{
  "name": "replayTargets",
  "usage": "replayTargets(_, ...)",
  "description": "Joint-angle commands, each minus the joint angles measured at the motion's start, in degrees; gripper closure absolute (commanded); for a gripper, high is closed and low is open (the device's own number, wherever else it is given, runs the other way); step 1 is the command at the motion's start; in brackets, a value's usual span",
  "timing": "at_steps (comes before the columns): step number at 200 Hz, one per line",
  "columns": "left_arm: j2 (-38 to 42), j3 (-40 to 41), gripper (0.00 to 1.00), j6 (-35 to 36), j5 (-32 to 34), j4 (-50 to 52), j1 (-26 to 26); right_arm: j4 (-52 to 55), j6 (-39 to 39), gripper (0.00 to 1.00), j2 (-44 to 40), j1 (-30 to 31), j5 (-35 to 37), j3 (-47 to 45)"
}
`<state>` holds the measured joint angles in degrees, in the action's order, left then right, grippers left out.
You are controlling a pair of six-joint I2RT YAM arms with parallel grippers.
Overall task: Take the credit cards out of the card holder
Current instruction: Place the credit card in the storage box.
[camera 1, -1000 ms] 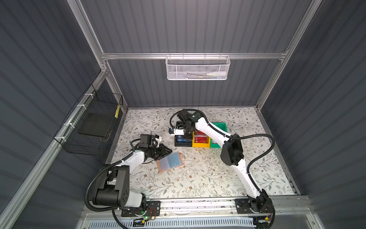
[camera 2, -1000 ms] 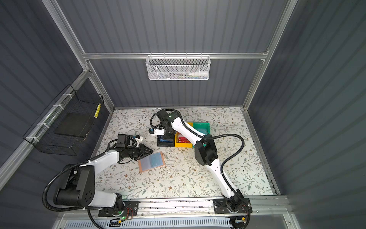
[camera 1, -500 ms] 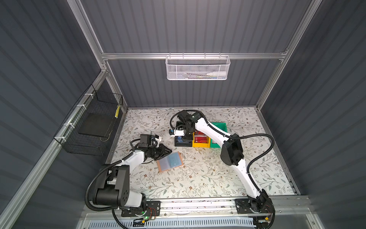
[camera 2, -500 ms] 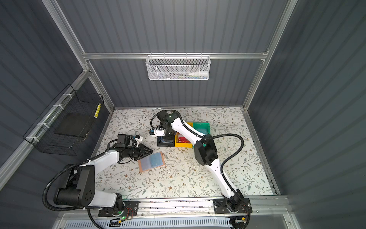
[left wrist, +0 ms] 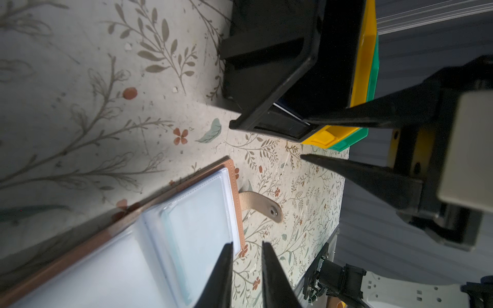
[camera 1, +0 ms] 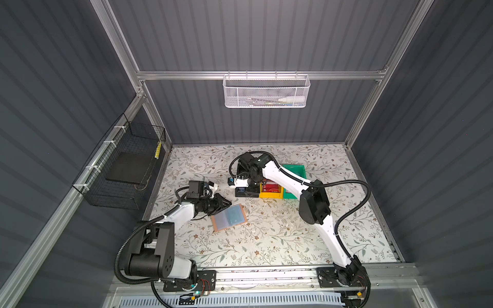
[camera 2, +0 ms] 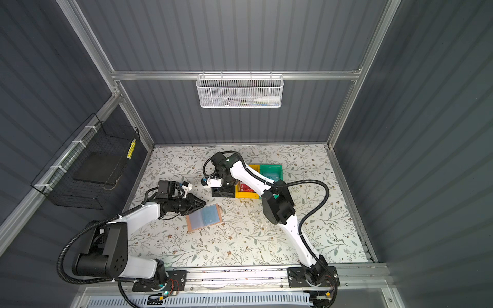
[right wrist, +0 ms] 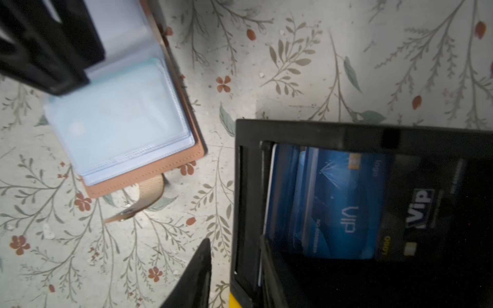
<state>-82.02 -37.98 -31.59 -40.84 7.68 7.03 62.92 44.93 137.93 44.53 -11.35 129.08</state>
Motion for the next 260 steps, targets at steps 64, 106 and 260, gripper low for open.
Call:
replayTargets(64,3.16,1.10,0.78,1.54,0.82,1.53,-0.44,-2.79,-3.14,0.64,2.24,-0.92,0.10,2.48)
replayTargets(106,3.17,1.05,0.78,1.44,1.01,1.54,-0.44,-3.16,-3.01,0.63,3.79,-1.99,-0.53,2.91)
replayTargets(260,3.40,1.00,0.78,1.27,1.08,1.63,-0.44,-5.23,-4.23,0.60,4.69,-3.45,2.07,3.13)
